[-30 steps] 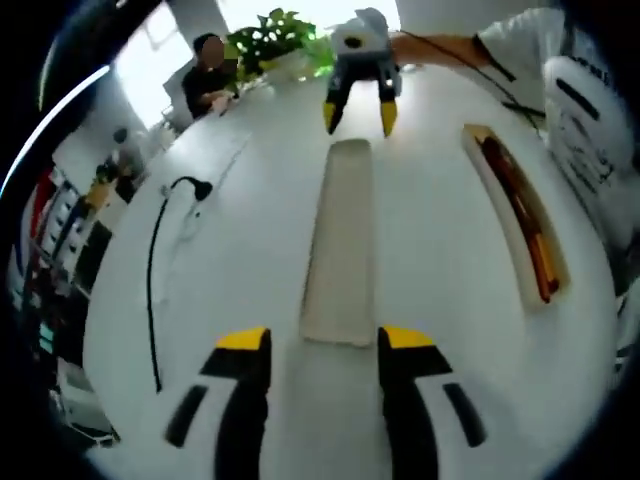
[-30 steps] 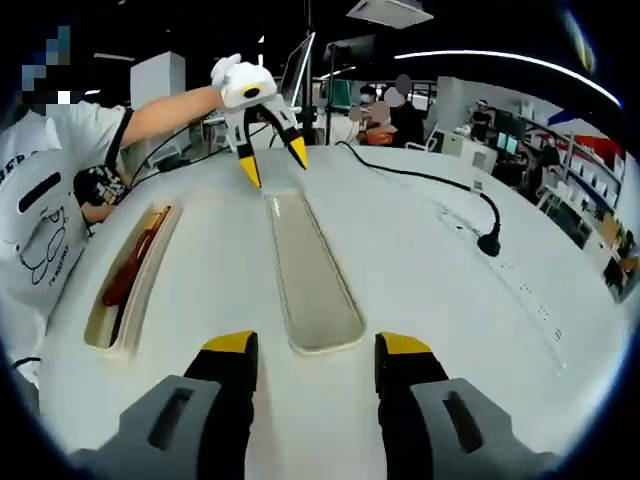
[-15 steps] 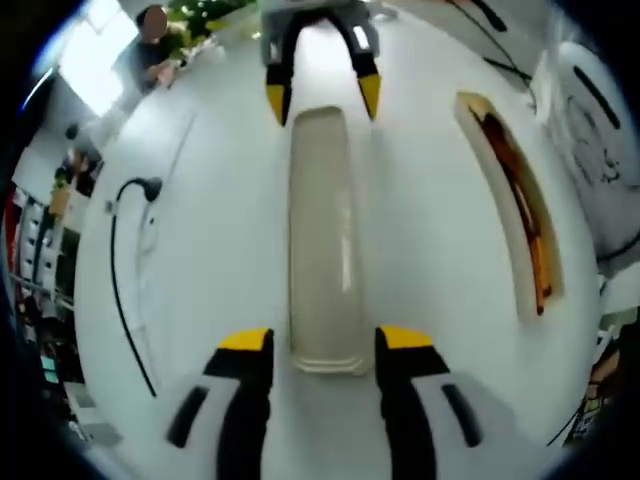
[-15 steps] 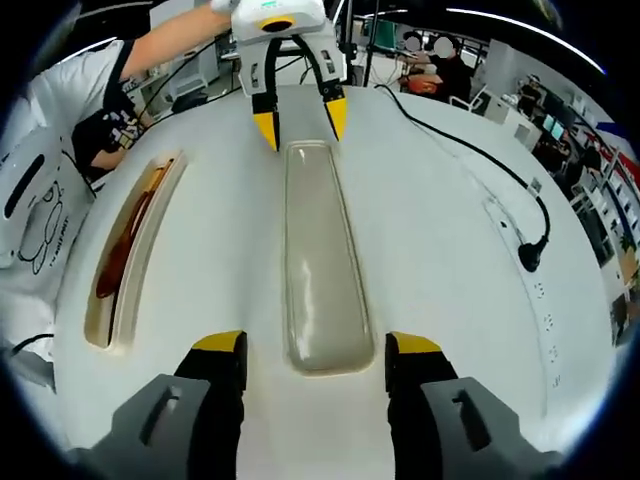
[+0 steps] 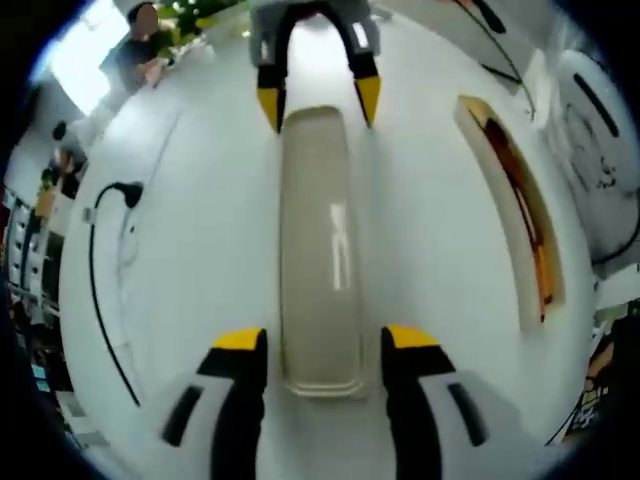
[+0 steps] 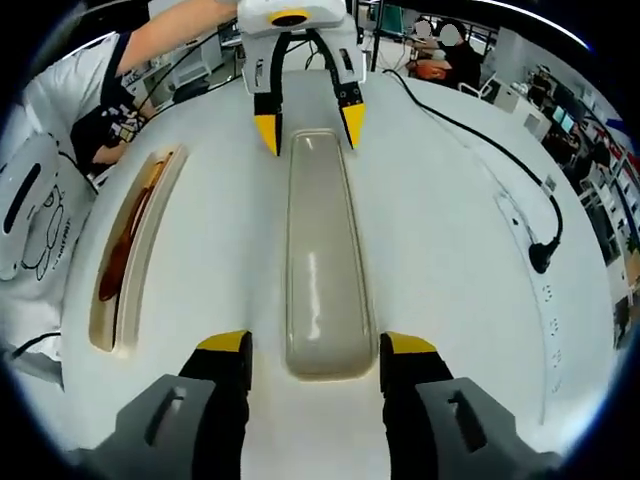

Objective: Arrange the utensils inside the cutlery case until each visible utensil rests in its matching compartment.

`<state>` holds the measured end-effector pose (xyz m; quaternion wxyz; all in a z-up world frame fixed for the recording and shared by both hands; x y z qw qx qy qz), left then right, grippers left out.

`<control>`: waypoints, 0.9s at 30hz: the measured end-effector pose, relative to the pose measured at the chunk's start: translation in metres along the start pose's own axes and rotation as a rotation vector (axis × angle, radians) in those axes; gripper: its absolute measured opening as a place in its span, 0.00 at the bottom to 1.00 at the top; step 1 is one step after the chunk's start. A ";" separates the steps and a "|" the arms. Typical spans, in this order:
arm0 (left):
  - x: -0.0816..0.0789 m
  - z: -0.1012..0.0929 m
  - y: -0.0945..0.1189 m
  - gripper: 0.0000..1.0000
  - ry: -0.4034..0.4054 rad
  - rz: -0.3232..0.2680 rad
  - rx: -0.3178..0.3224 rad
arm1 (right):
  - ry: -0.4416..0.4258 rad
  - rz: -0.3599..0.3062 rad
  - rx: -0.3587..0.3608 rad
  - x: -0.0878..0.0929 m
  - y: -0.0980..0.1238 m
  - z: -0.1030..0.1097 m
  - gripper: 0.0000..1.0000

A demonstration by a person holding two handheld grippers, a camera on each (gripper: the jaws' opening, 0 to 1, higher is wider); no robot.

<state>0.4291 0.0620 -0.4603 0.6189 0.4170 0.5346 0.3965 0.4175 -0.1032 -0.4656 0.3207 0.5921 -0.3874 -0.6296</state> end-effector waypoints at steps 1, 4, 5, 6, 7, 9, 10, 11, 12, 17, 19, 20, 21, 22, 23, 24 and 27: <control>0.000 -0.002 -0.001 0.44 0.006 0.010 0.011 | 0.000 0.004 0.000 0.000 0.000 -0.001 0.52; 0.000 -0.005 -0.002 0.40 0.008 0.042 0.032 | -0.013 0.011 0.006 0.000 0.000 -0.002 0.49; -0.001 -0.005 -0.002 0.40 0.010 0.052 0.037 | -0.027 0.012 0.013 0.000 0.000 -0.003 0.48; 0.000 -0.005 -0.003 0.40 0.015 0.060 0.038 | -0.036 0.013 0.018 -0.001 0.000 -0.003 0.47; 0.000 -0.005 -0.003 0.40 0.025 0.072 0.039 | -0.040 0.013 0.020 -0.001 0.000 -0.004 0.46; -0.001 -0.007 -0.004 0.39 0.020 0.095 0.034 | -0.054 0.013 0.031 -0.001 0.000 -0.004 0.40; -0.001 -0.008 -0.004 0.39 0.020 0.107 0.027 | -0.056 0.012 0.033 -0.003 0.001 -0.004 0.39; -0.001 -0.008 -0.003 0.39 0.027 0.112 0.020 | -0.053 0.011 0.033 -0.004 0.001 -0.004 0.39; 0.000 -0.009 -0.003 0.39 0.024 0.108 0.015 | -0.055 0.012 0.036 -0.004 0.002 -0.004 0.39; 0.001 -0.009 0.001 0.37 0.035 0.041 -0.040 | -0.064 0.030 0.064 -0.007 0.005 -0.002 0.38; 0.002 -0.009 0.001 0.37 0.041 0.013 -0.048 | -0.072 0.044 0.054 -0.006 0.005 0.001 0.38; 0.002 -0.009 0.001 0.37 0.041 0.007 -0.053 | -0.080 0.048 0.055 -0.006 0.005 0.002 0.38; 0.002 -0.010 0.002 0.37 0.039 0.003 -0.058 | -0.073 0.049 0.057 -0.006 0.005 0.002 0.38; 0.001 -0.011 0.002 0.37 0.038 0.002 -0.058 | -0.069 0.048 0.055 -0.007 0.005 0.003 0.38; 0.002 -0.012 0.002 0.37 0.040 0.005 -0.056 | -0.070 0.045 0.053 -0.007 0.006 0.005 0.38; 0.002 -0.014 0.002 0.37 0.041 0.010 -0.052 | -0.065 0.040 0.052 -0.008 0.006 0.007 0.38; 0.003 -0.018 0.005 0.37 0.038 0.018 -0.045 | -0.062 0.023 0.049 -0.012 0.011 0.010 0.38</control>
Point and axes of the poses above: the point that each gripper's makers call its tool centre point, and the gripper's own axes: y roughly backward along the fingers, z roughly to its left, x roughly out of its underside, the point moved 1 cm from there along y, roughly backward along the fingers, and after that the axes turned 1 degree about -z, right-handed, at the moved point
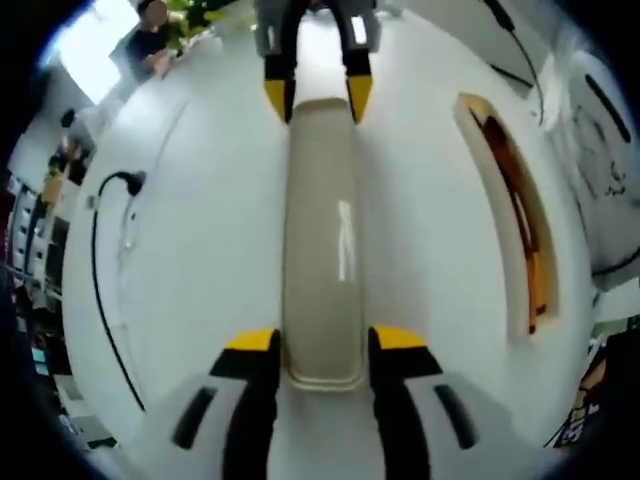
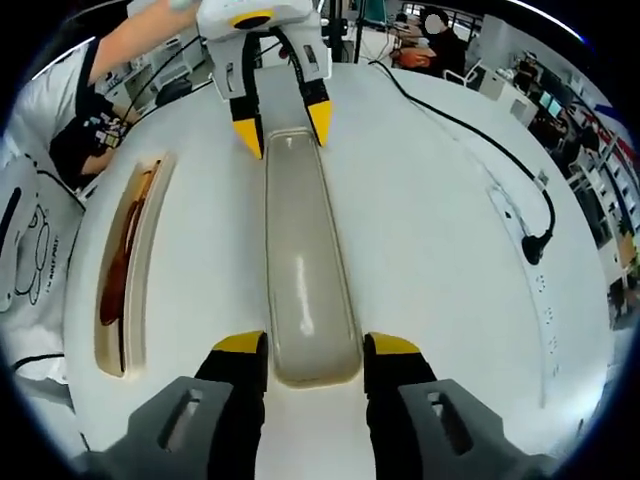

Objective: Arrange the utensils inside the cutlery case until each visible utensil rests in its matching compartment.

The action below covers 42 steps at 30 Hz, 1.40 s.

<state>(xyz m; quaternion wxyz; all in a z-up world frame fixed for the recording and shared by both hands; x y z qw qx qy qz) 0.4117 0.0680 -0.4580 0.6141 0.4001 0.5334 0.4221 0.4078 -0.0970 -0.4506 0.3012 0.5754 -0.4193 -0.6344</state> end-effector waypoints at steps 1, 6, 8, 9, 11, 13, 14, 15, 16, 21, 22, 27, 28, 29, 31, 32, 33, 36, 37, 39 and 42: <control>-0.001 -0.001 0.002 0.37 0.002 -0.001 -0.002 | 0.008 -0.007 0.010 -0.002 0.002 0.000 0.38; -0.008 -0.004 0.021 0.37 -0.001 -0.026 -0.029 | 0.024 -0.027 0.040 -0.006 0.015 0.007 0.38; -0.009 -0.008 0.028 0.37 -0.008 -0.030 -0.037 | 0.011 -0.030 0.039 -0.008 0.018 0.012 0.37; -0.010 -0.011 0.031 0.37 -0.010 -0.032 -0.039 | 0.010 -0.031 0.041 -0.008 0.018 0.016 0.37; -0.012 -0.017 0.036 0.37 -0.013 -0.038 -0.040 | 0.008 -0.030 0.045 -0.008 0.019 0.025 0.37; -0.013 -0.025 0.039 0.37 -0.017 -0.044 -0.043 | 0.004 -0.030 0.045 -0.008 0.023 0.029 0.37; -0.013 -0.028 0.041 0.37 -0.023 -0.044 -0.047 | 0.003 -0.033 0.042 -0.009 0.026 0.031 0.38; -0.015 -0.032 0.043 0.37 -0.023 -0.046 -0.047 | 0.005 -0.036 0.044 -0.010 0.029 0.038 0.38; -0.014 -0.036 0.045 0.37 -0.022 -0.044 -0.049 | 0.006 -0.038 0.041 -0.010 0.031 0.042 0.38; -0.018 -0.060 0.053 0.37 -0.016 -0.065 -0.044 | 0.021 -0.045 0.032 -0.008 0.039 0.067 0.37; -0.019 -0.065 0.054 0.37 -0.020 -0.066 -0.045 | 0.019 -0.046 0.029 -0.008 0.040 0.070 0.37; -0.020 -0.088 0.061 0.37 -0.030 -0.062 -0.057 | 0.024 -0.044 0.031 -0.008 0.044 0.093 0.38; -0.021 -0.092 0.062 0.37 -0.031 -0.067 -0.061 | 0.018 -0.035 0.032 -0.007 0.045 0.097 0.38; -0.022 -0.095 0.062 0.37 -0.037 -0.070 -0.073 | 0.020 -0.031 0.043 -0.007 0.046 0.099 0.38; -0.021 -0.104 0.064 0.37 -0.037 -0.070 -0.069 | 0.014 -0.021 0.044 -0.007 0.049 0.108 0.38; -0.021 -0.107 0.064 0.37 -0.042 -0.069 -0.070 | 0.013 -0.020 0.045 -0.007 0.050 0.112 0.38; -0.021 -0.110 0.064 0.37 -0.042 -0.069 -0.072 | 0.009 -0.018 0.048 -0.007 0.051 0.114 0.38; -0.023 -0.121 0.063 0.37 -0.047 -0.070 -0.079 | 0.009 -0.009 0.053 -0.005 0.052 0.123 0.38; -0.023 -0.124 0.063 0.37 -0.048 -0.070 -0.079 | 0.014 -0.008 0.055 -0.004 0.052 0.126 0.38; -0.024 -0.130 0.061 0.37 -0.046 -0.074 -0.074 | 0.016 -0.003 0.053 -0.001 0.052 0.133 0.38; -0.025 -0.139 0.055 0.37 -0.041 -0.077 -0.060 | 0.013 -0.002 0.041 0.004 0.050 0.139 0.38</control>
Point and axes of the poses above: the point that each gripper's makers call its tool centre point, and the gripper's own axes: y roughly backward along the fingers, z roughly to its left, x roughly out of its underside, the point moved 1 cm from there along y, roughly backward along the fingers, and after that the axes turned 1 degree about -z, right-handed, at the moved point
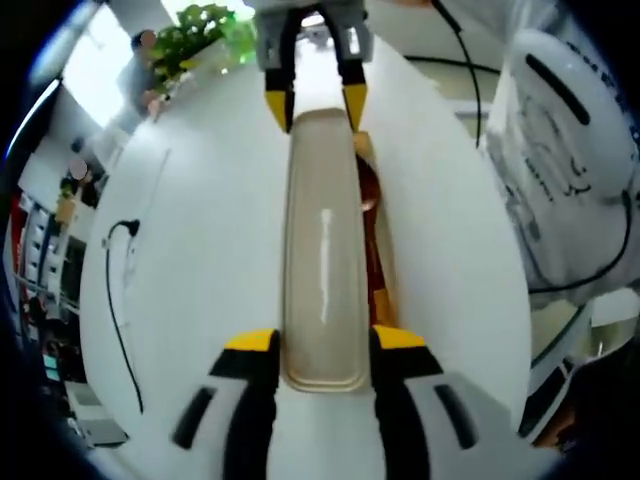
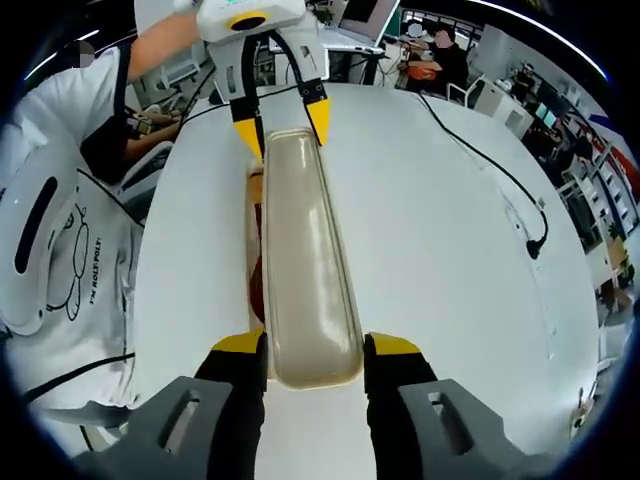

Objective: Arrange the utensils inside the cutlery case until each visible utensil rests in its matching compartment.

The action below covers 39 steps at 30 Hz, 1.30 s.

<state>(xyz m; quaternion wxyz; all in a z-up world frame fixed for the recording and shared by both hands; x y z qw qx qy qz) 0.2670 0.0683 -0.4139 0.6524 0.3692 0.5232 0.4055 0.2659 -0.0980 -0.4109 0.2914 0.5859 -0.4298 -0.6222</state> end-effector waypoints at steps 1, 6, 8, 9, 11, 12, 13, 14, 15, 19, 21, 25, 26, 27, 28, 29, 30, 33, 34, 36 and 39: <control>0.001 -0.002 -0.002 0.37 0.002 0.001 0.001 | 0.000 -0.001 -0.002 0.001 -0.001 0.002 0.38; 0.002 -0.010 -0.011 0.37 0.016 -0.001 0.029 | -0.006 0.012 -0.030 0.009 -0.010 0.008 0.39; 0.000 -0.013 -0.015 0.37 0.011 0.001 0.042 | -0.002 0.026 -0.034 0.013 -0.013 0.010 0.39; -0.001 -0.012 -0.017 0.37 0.005 0.011 0.041 | 0.004 0.031 -0.033 0.014 -0.014 0.010 0.39; 0.000 -0.011 -0.018 0.37 -0.008 0.023 0.039 | 0.006 0.036 -0.029 0.014 -0.015 0.009 0.39; 0.001 -0.011 -0.019 0.37 -0.007 0.028 0.042 | 0.005 0.035 -0.031 0.014 -0.016 0.010 0.39; 0.002 -0.011 -0.019 0.37 -0.008 0.029 0.046 | 0.004 0.033 -0.034 0.014 -0.016 0.011 0.39; 0.004 -0.012 -0.019 0.37 -0.005 0.030 0.051 | 0.002 0.027 -0.037 0.013 -0.016 0.012 0.39; 0.005 -0.012 -0.019 0.37 -0.007 0.026 0.052 | -0.001 0.025 -0.039 0.013 -0.016 0.013 0.39; 0.004 -0.012 -0.019 0.37 -0.008 0.016 0.050 | -0.007 0.013 -0.042 0.013 -0.016 0.013 0.39; 0.005 -0.012 -0.019 0.37 -0.010 0.017 0.050 | -0.005 0.010 -0.047 0.014 -0.018 0.014 0.39; 0.004 -0.013 -0.020 0.38 -0.024 0.019 0.042 | -0.002 -0.005 -0.070 0.018 -0.019 0.016 0.39; 0.003 -0.012 -0.021 0.38 -0.031 0.019 0.032 | 0.000 -0.010 -0.079 0.020 -0.018 0.017 0.39; 0.003 -0.012 -0.022 0.38 -0.046 0.019 0.023 | 0.005 -0.023 -0.086 0.019 -0.017 0.017 0.39; 0.002 -0.013 -0.022 0.38 -0.045 0.017 0.022 | 0.001 -0.029 -0.092 0.020 -0.016 0.017 0.39; 0.002 -0.013 -0.022 0.38 -0.044 0.016 0.021 | -0.009 -0.047 -0.096 0.019 -0.015 0.017 0.38; 0.002 -0.012 -0.022 0.38 -0.044 0.015 0.019 | -0.023 -0.062 -0.096 0.019 -0.015 0.016 0.38; 0.002 -0.013 -0.022 0.38 -0.033 0.017 0.014 | -0.061 -0.100 -0.100 0.022 -0.012 0.011 0.38; 0.002 -0.013 -0.022 0.38 -0.034 0.017 0.011 | -0.074 -0.114 -0.101 0.023 -0.011 0.010 0.36; 0.001 -0.015 -0.022 0.38 -0.038 0.019 0.008 | -0.125 -0.170 -0.113 0.024 -0.009 0.010 0.34; 0.000 -0.016 -0.022 0.38 -0.034 0.017 0.009 | -0.250 -0.255 -0.145 0.027 -0.005 0.011 0.35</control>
Point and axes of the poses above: the point that each gripper's makers call its tool centre point, and the gripper's own axes: y roughly backward along the fingers, z roughly to its left, x roughly out of its underside, the point moved 1 cm from there along y, roughly backward along the fingers, and after that the axes turned 1 degree about -z, right-handed, at the moved point
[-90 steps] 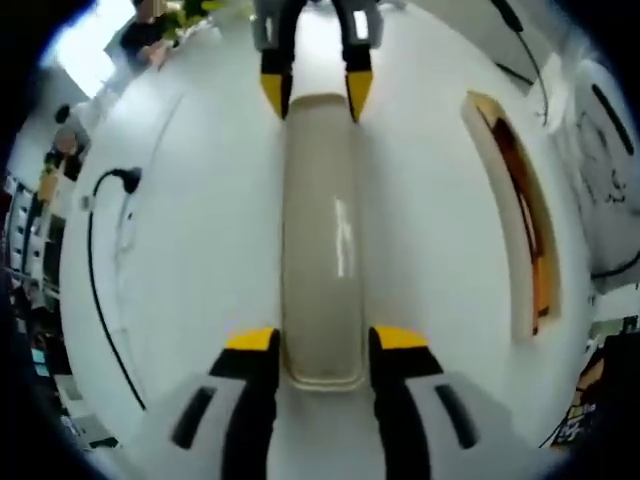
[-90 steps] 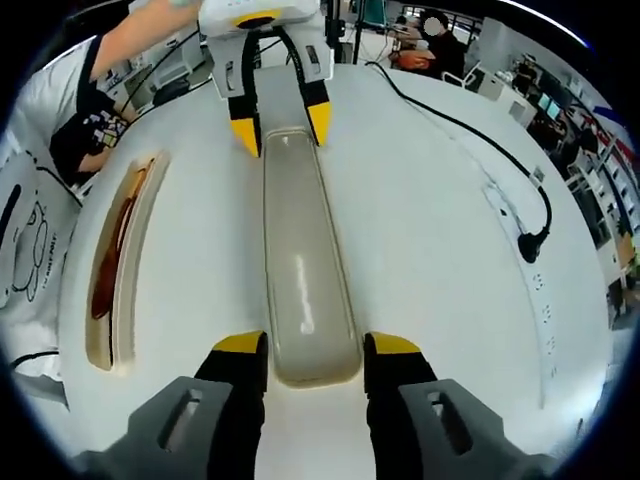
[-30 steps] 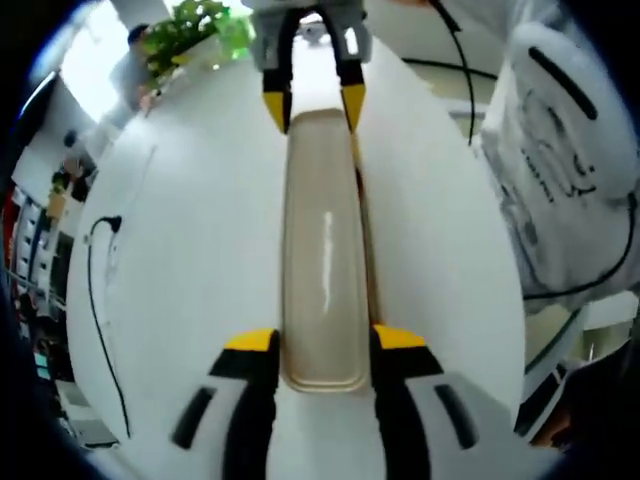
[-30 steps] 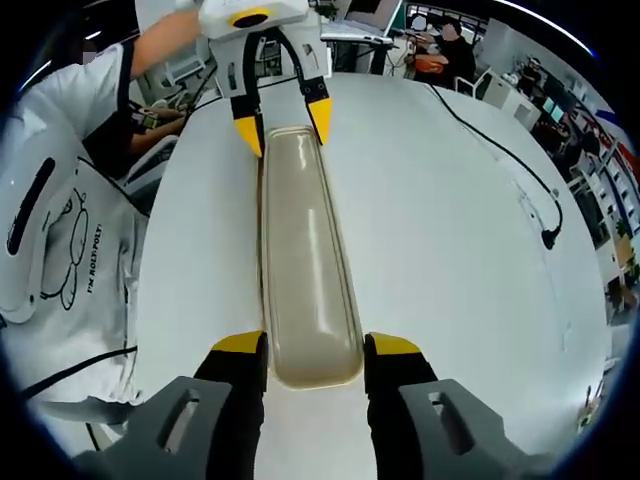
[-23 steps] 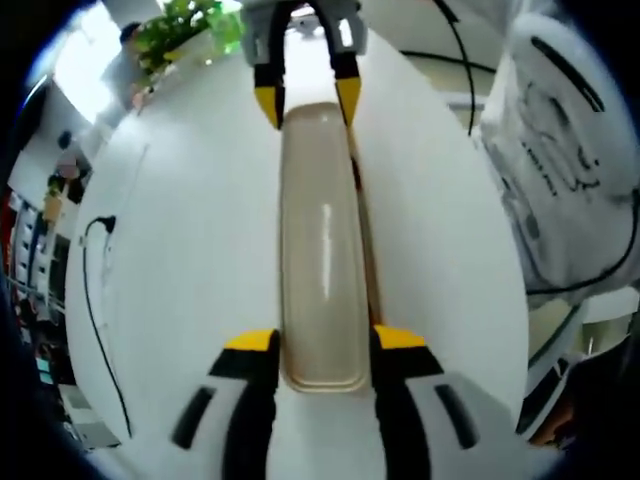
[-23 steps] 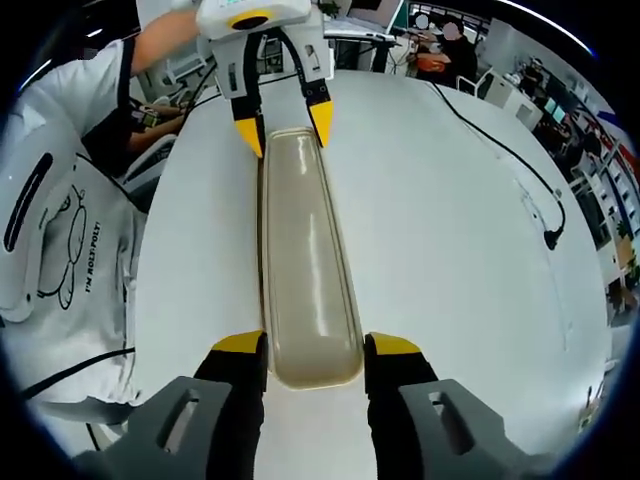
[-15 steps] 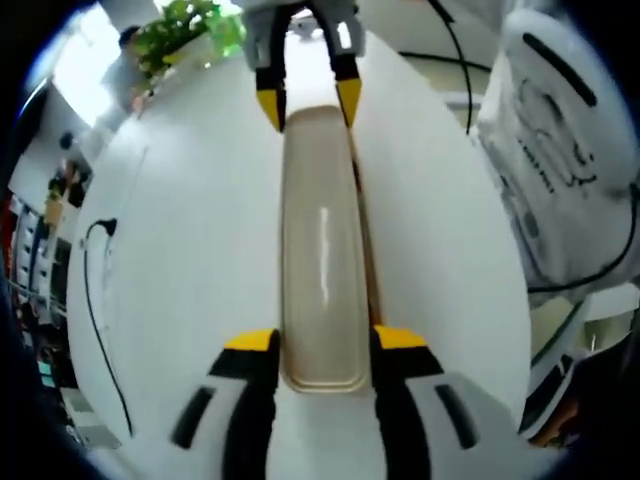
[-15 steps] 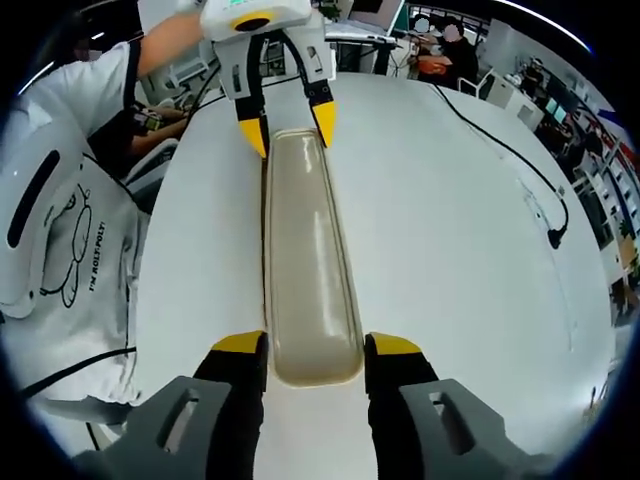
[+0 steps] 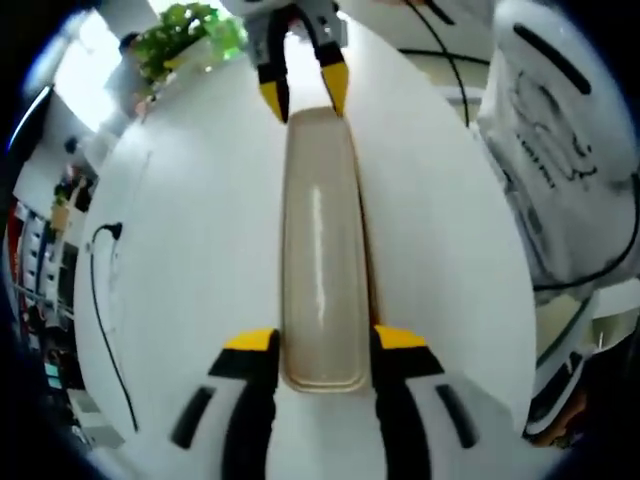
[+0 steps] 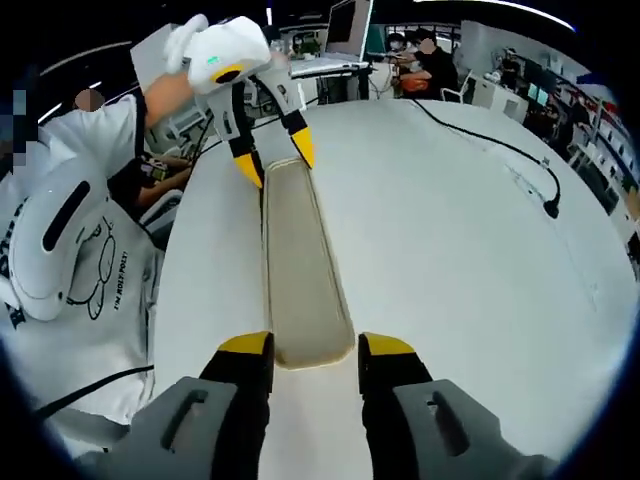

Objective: Arrange the utensils inside the cutlery case until each visible utensil rests in its matching compartment.

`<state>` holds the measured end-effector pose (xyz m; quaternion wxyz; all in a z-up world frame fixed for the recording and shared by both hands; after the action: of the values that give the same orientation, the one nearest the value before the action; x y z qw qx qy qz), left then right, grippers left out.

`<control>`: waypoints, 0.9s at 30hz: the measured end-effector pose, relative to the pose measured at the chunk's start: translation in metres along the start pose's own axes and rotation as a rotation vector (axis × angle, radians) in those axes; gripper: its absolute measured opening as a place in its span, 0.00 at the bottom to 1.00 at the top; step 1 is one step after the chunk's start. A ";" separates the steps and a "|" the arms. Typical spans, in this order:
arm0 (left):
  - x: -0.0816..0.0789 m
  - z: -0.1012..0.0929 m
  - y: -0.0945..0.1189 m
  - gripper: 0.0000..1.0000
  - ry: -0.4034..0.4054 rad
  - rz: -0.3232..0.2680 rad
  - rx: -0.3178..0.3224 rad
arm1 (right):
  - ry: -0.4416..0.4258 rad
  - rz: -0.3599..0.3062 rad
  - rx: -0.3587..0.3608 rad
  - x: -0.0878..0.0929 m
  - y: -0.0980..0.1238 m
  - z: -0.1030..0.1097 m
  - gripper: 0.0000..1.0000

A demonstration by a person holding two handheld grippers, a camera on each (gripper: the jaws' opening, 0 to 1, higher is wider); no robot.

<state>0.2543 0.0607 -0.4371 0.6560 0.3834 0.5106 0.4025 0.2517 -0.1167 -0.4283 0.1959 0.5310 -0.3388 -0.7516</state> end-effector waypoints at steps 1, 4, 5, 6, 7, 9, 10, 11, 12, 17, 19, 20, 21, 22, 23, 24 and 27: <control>0.000 0.000 0.000 0.38 0.001 -0.001 -0.001 | -0.030 -0.039 -0.007 0.000 0.002 -0.001 0.35; 0.001 0.001 0.001 0.38 0.006 -0.002 -0.003 | -0.123 -0.183 -0.015 -0.003 0.005 -0.008 0.34; 0.002 0.001 0.001 0.38 0.007 -0.001 -0.004 | -0.159 -0.203 -0.021 -0.001 0.005 -0.009 0.34; 0.002 0.001 0.001 0.38 0.007 -0.001 -0.005 | -0.219 -0.227 -0.029 0.002 0.004 -0.011 0.34; 0.003 0.002 0.002 0.38 0.008 -0.001 -0.005 | -0.264 -0.260 -0.042 0.004 0.003 -0.012 0.33; 0.004 0.003 0.003 0.38 0.008 0.001 -0.007 | -0.359 -0.296 -0.066 0.011 0.000 -0.013 0.29; 0.005 0.002 0.004 0.38 0.007 0.003 -0.009 | -0.384 -0.319 -0.079 0.010 -0.002 -0.010 0.26; 0.006 0.003 0.005 0.38 0.007 0.004 -0.010 | -0.421 -0.335 -0.091 0.010 -0.003 -0.009 0.23; 0.007 0.003 0.006 0.38 0.004 0.008 -0.016 | -0.451 -0.349 -0.097 0.010 -0.005 -0.008 0.20; 0.012 0.005 0.009 0.38 0.024 -0.004 -0.032 | -0.491 -0.356 -0.112 0.012 -0.011 -0.003 0.15; 0.012 0.004 0.011 0.38 0.036 -0.019 -0.029 | -0.502 -0.356 -0.113 0.011 -0.012 -0.002 0.13; 0.009 0.003 0.014 0.31 0.035 -0.052 -0.022 | -0.511 -0.355 -0.112 0.012 -0.012 -0.003 0.12; 0.004 0.005 0.017 0.28 0.034 -0.094 -0.037 | -0.521 -0.357 -0.111 0.012 -0.012 -0.003 0.12; 0.002 0.006 0.022 0.28 0.041 -0.131 -0.039 | -0.523 -0.360 -0.111 0.011 -0.012 -0.003 0.12; 0.001 0.008 0.028 0.30 0.093 -0.174 -0.048 | -0.539 -0.367 -0.108 0.011 -0.012 -0.003 0.12; 0.001 0.008 0.032 0.31 0.145 -0.205 -0.038 | -0.548 -0.373 -0.106 0.011 -0.012 -0.004 0.12; 0.009 0.016 0.042 0.31 0.249 -0.283 -0.053 | -0.550 -0.395 -0.103 0.012 -0.012 -0.002 0.12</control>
<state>0.2657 0.0838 -0.3987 0.6477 0.2374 0.6258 0.3639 0.2505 -0.1167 -0.4451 -0.0254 0.3530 -0.2311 -0.9063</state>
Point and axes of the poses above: the point that each gripper's makers call its tool centre point, and the gripper's own axes: y roughly backward along the fingers, z roughly to its left, x roughly out of its underside, the point moved 1 cm from there along y, roughly backward along the fingers, and after that the axes turned 1 degree about -z, right-handed, at the moved point
